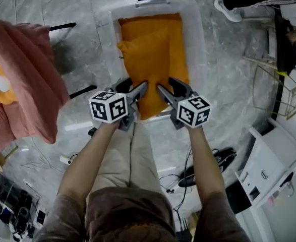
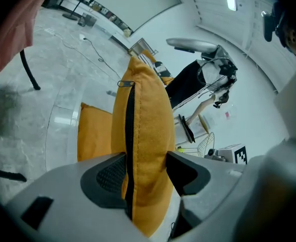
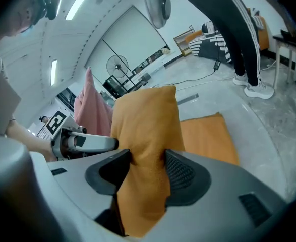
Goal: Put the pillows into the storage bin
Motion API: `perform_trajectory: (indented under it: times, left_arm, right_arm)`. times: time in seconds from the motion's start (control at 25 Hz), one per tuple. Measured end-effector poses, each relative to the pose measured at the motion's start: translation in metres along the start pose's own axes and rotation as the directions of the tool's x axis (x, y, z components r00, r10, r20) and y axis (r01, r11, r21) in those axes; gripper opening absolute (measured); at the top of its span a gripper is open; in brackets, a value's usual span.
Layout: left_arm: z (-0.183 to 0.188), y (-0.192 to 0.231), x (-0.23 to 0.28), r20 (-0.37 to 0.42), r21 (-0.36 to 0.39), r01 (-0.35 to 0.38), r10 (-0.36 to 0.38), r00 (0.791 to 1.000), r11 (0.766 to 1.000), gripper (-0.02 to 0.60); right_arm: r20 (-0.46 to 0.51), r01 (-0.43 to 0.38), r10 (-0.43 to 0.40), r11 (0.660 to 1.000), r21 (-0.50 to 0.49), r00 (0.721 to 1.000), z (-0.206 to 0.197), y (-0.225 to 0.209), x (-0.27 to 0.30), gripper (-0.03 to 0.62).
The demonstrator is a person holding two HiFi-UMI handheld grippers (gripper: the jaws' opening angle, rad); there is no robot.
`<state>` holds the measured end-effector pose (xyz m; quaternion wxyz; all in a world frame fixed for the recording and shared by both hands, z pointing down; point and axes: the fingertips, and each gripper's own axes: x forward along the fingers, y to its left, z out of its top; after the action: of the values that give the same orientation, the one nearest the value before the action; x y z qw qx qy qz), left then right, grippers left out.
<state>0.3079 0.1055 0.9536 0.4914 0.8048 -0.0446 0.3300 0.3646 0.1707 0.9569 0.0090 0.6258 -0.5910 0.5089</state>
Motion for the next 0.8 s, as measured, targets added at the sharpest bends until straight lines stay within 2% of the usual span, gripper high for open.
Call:
perform_trajectory:
  times: [0.2,0.44,0.6,0.8]
  left_arm:
    - [-0.015,0.05,0.023,-0.031,-0.005,-0.019,0.019,0.999,1.0,0.245]
    - [-0.032,0.079,0.039,-0.076,-0.042,-0.053,0.05,0.996,0.998,0.247]
    - [-0.036,0.068,0.045,-0.105,-0.03,-0.02,0.017,0.994,0.999,0.245]
    - [-0.025,0.05,0.035,-0.09,0.003,-0.033,0.033,0.995,0.999,0.245]
  right_arm:
    - [-0.023,0.006,-0.006,1.0,0.023,1.0,-0.03,-0.023,0.045,0.21]
    - [-0.061,0.038,-0.036,0.999,0.031,0.997,-0.054,-0.044,0.068,0.197]
    - [-0.064,0.005,-0.003,1.0,0.031,0.998,-0.05,-0.037,0.077,0.23]
    - [-0.042,-0.001,0.002,1.0,0.03,0.999,-0.033,-0.023,0.069,0.235]
